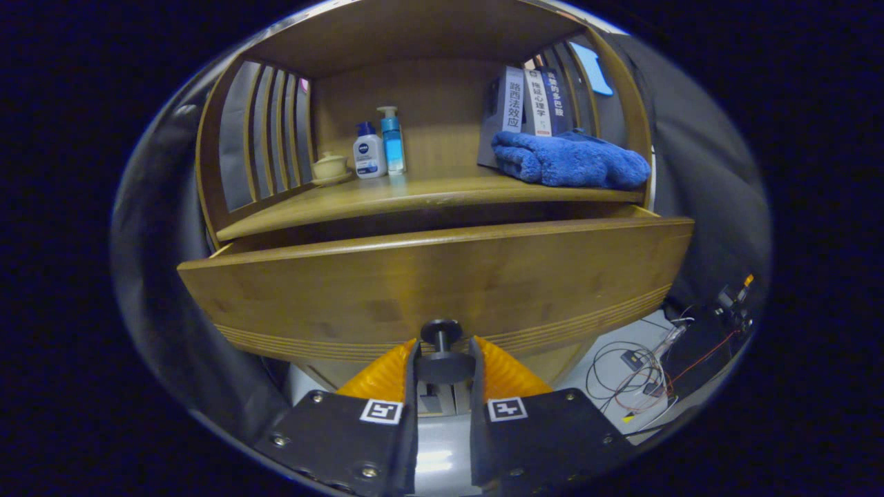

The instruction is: Pull open the drawer, take out the items inside it, and place them on the countertop above the cabinet.

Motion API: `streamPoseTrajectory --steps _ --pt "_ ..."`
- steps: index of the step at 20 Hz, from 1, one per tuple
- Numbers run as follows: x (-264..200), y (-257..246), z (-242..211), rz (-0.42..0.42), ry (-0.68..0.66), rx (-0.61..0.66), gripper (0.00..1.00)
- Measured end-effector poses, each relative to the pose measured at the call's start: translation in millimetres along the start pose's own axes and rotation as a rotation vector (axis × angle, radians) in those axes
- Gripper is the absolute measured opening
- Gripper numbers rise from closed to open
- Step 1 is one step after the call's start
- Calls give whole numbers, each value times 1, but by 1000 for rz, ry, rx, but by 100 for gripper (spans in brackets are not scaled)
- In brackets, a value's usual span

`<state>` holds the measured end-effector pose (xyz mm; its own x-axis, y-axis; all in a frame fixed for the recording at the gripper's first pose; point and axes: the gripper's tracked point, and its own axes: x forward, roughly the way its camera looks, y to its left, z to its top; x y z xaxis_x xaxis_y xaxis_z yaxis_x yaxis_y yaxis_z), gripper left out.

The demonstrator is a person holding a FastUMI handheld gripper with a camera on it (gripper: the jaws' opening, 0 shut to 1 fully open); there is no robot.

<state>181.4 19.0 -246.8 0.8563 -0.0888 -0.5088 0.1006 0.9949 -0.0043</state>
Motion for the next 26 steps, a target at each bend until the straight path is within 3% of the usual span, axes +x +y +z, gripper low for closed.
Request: streamPoseTrajectory --steps 16,22,25,26 --pt "-88 -14 -51 17 38 38 31" --pt "-92 -14 -52 23 28 23 31" --pt "-98 -8 -38 35 -13 32 39" --pt "-105 -7 -24 49 -58 52 48"
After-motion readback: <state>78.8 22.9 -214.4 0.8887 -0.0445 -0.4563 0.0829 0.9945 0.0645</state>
